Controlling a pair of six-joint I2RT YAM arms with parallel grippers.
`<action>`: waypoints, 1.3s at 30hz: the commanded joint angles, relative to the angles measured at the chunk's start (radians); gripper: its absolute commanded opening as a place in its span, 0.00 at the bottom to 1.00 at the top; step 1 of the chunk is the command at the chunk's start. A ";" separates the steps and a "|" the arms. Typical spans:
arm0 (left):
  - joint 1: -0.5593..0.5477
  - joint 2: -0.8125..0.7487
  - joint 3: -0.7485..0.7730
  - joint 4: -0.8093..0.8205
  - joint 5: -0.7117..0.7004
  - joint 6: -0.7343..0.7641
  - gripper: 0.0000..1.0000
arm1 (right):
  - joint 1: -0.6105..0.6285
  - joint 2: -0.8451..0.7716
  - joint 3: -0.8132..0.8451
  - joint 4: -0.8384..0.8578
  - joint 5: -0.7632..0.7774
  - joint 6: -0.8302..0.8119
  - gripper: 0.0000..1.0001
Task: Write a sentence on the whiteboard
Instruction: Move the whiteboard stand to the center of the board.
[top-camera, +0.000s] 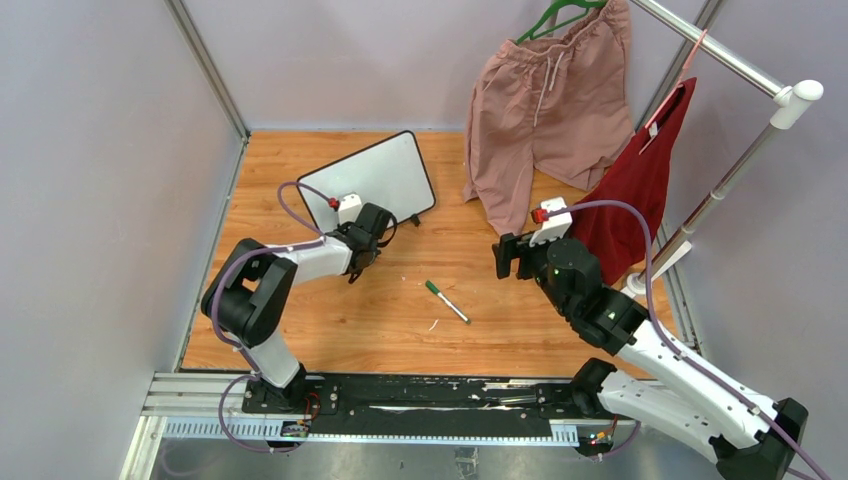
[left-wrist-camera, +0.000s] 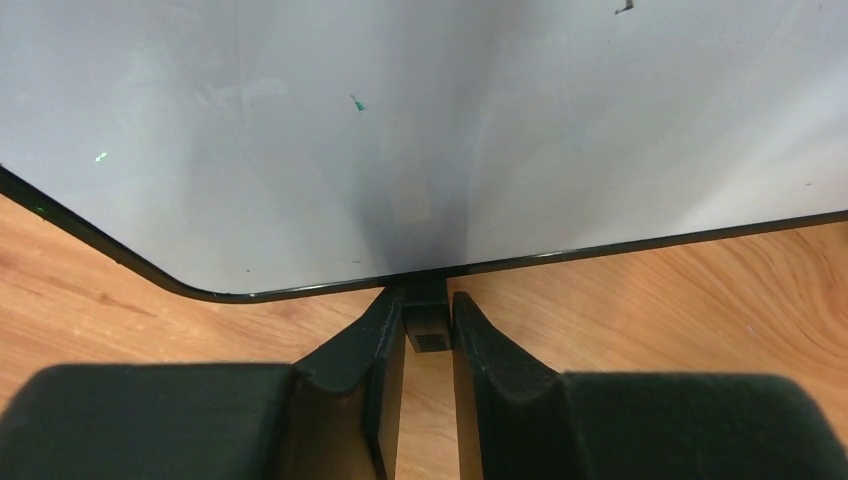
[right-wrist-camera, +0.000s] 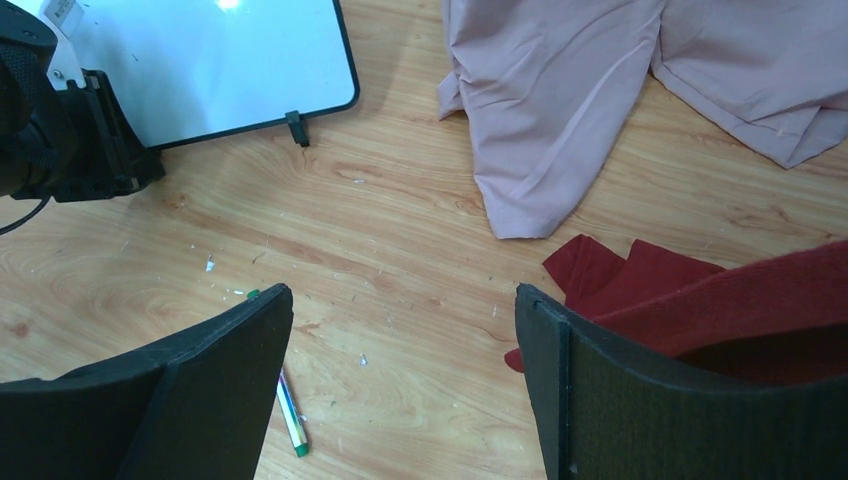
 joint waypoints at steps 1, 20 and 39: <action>-0.052 0.008 -0.009 0.010 0.105 0.071 0.00 | 0.014 -0.029 -0.009 -0.024 -0.006 0.019 0.85; -0.162 0.016 -0.071 0.116 0.180 0.102 0.00 | 0.014 -0.062 -0.001 -0.075 0.009 0.016 0.85; -0.238 0.024 -0.039 0.041 0.163 -0.037 0.00 | 0.014 -0.061 0.002 -0.084 0.001 0.028 0.85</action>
